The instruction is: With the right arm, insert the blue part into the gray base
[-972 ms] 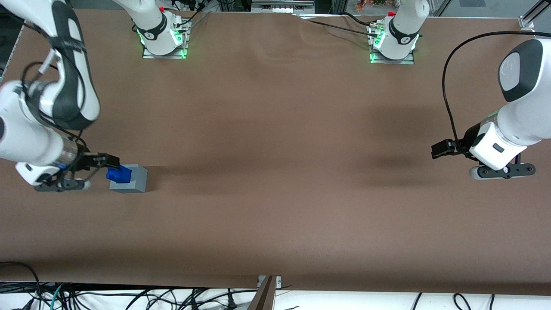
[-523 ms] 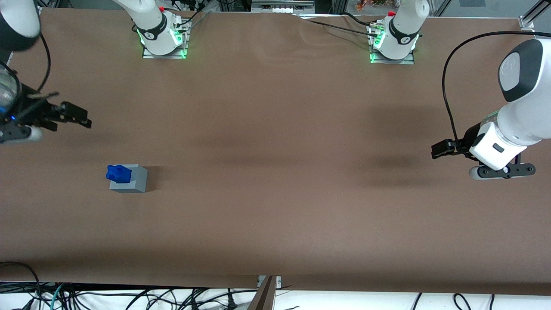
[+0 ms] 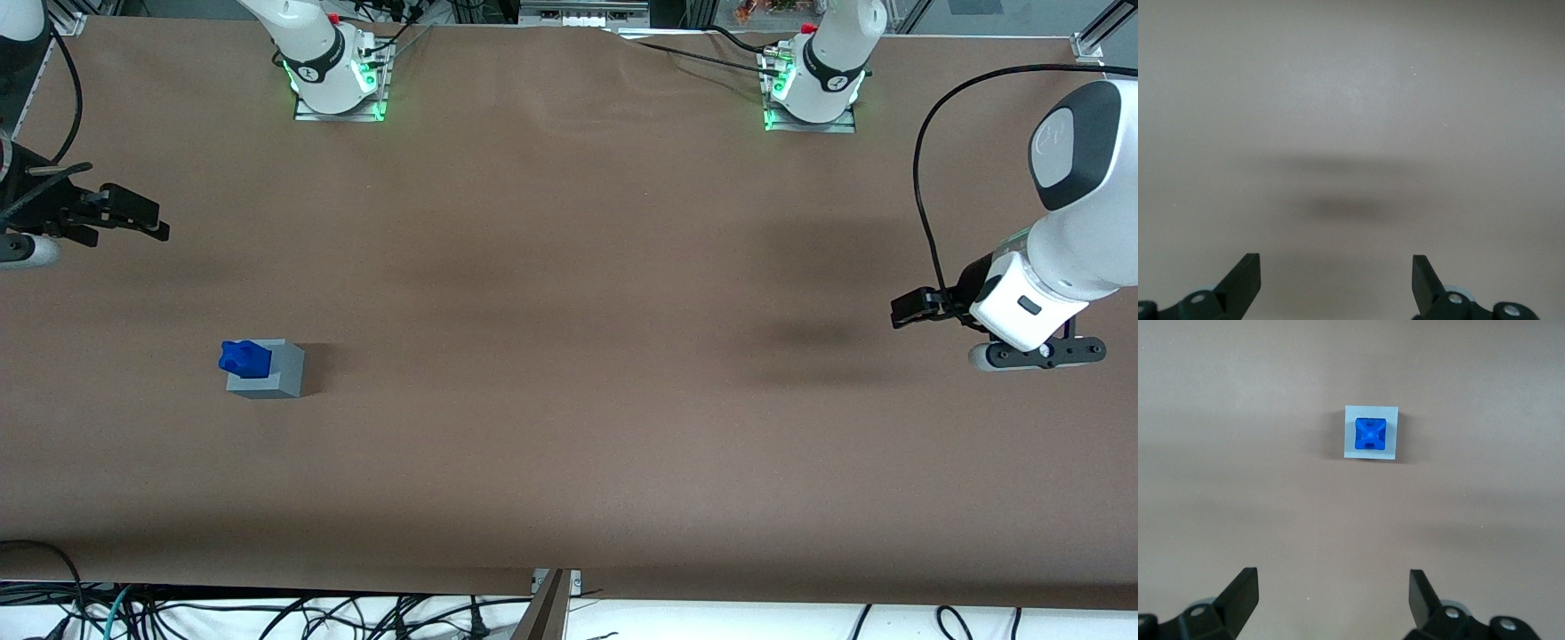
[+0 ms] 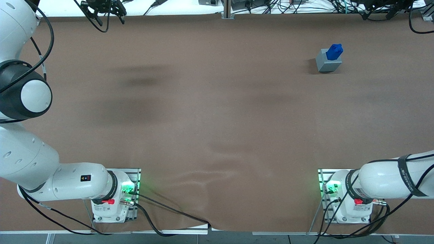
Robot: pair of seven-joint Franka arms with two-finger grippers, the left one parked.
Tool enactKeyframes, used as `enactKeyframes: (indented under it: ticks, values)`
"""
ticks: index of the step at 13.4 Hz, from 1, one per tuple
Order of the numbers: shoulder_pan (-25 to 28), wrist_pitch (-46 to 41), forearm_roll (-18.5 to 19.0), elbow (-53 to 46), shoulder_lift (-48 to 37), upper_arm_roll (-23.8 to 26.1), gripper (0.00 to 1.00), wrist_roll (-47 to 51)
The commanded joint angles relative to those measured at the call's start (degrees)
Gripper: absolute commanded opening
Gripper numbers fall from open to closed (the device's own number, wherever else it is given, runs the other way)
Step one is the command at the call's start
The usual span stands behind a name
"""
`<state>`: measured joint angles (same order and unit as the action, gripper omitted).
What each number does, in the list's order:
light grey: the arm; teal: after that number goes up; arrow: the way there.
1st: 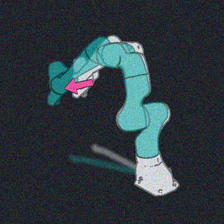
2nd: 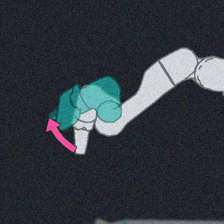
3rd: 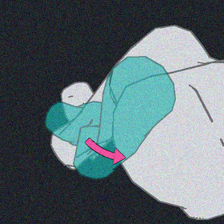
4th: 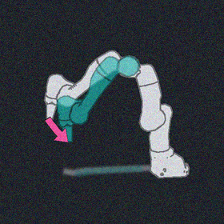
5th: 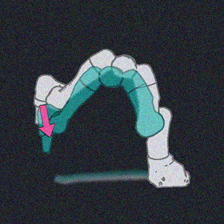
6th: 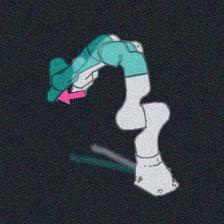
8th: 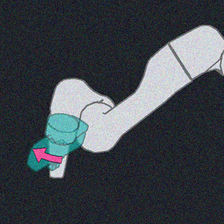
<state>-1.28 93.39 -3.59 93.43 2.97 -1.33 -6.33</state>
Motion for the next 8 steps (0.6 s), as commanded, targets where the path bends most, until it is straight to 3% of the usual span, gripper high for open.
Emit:
enactKeyframes:
  ticks: [1, 2, 8]
  values:
    - [-0.57, 4.61, 3.57, 6.84, -5.95, 2.30, 1.00, 2.54]
    - [-0.22, 4.35, 4.90, 6.94, -6.05, 2.56, 1.00, 2.90]
    - [-0.39, 4.96, 3.95, 6.24, -4.82, 2.47, 1.00, 2.46]
